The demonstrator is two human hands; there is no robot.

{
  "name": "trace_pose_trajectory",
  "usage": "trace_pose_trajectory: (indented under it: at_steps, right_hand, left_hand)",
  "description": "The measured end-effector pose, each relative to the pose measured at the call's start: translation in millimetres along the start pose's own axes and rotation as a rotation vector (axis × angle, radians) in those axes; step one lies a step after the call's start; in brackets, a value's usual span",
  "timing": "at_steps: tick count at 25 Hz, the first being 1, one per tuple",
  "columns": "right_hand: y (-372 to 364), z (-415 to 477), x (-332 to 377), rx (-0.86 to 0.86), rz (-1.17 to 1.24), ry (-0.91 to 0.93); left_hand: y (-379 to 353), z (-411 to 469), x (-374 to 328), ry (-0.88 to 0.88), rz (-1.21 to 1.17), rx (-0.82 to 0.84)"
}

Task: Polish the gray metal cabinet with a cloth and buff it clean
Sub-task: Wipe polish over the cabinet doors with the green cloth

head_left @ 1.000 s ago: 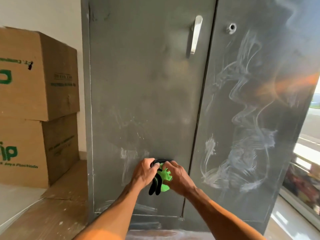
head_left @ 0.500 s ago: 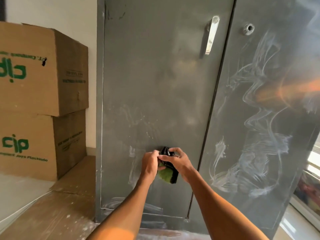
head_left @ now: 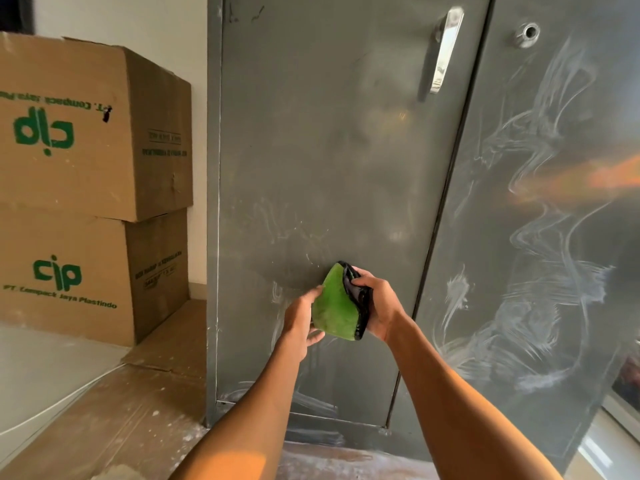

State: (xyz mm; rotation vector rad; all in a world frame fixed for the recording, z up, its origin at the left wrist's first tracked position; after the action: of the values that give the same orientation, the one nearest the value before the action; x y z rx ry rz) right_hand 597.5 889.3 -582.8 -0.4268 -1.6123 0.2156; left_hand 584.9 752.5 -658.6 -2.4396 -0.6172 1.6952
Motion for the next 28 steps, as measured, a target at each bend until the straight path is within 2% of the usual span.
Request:
trace_pose_trajectory:
  at_steps: [3,5,7,9,12,14,16,19,21,22,24,28]
  right_hand:
    - [0,0,-9,0.069,-0.066,-0.097]
    - [5,4,-1,0.036,-0.245,0.033]
    - [8,3,15,-0.077,-0.396,0.212]
    - [2,0,32,-0.109,-0.429,0.317]
    - [-14,-5,52,-0.050,-0.468,0.408]
    - [-22,-7,60,-0.053,-0.535,0.482]
    - [-23,-8,67,-0.150,-0.610,0.584]
    - [-24,-16,84,-0.477,-0.949,0.803]
    - [-32,-23,93,-0.613,-0.999,0.875]
    - [-36,-22,95,-0.625,-0.945,0.884]
    - [-37,-9,90,-0.601,-0.805,0.847]
    - [-33,2,82,-0.535,-0.660,0.777]
  left_hand:
    - [13,3,-18,-0.175,-0.057,-0.071]
    - [20,2,-35,-0.346,-0.076,-0.126]
    - [22,-1,-50,-0.468,-0.078,-0.130]
    - [23,3,-53,-0.470,-0.042,-0.118]
    - [18,9,-49,-0.402,0.038,-0.048]
    - [17,3,-58,-0.509,0.021,-0.077]
    - [30,-12,-73,-0.683,-0.006,-0.267]
    - [49,-51,-94,-0.936,0.121,-0.722]
    - [44,-72,-104,-1.067,0.158,-0.867]
    - [37,-73,-106,-1.094,0.148,-0.864]
    - [18,-59,-103,-1.085,0.159,-0.754]
    - [-32,-29,-71,-1.092,0.509,-0.509]
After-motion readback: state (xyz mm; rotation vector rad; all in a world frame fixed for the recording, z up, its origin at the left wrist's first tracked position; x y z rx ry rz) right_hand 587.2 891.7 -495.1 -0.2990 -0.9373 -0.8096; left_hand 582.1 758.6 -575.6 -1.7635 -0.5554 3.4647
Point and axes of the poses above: each hand's wrist, its own z-axis towards the middle knuckle, its own y-axis out of the back of the hand, x = y × z, the point moved 9 cm from there along z, towards the middle knuckle, and after that the axes turned 11 degrees about -x, right-handed, at the moved point
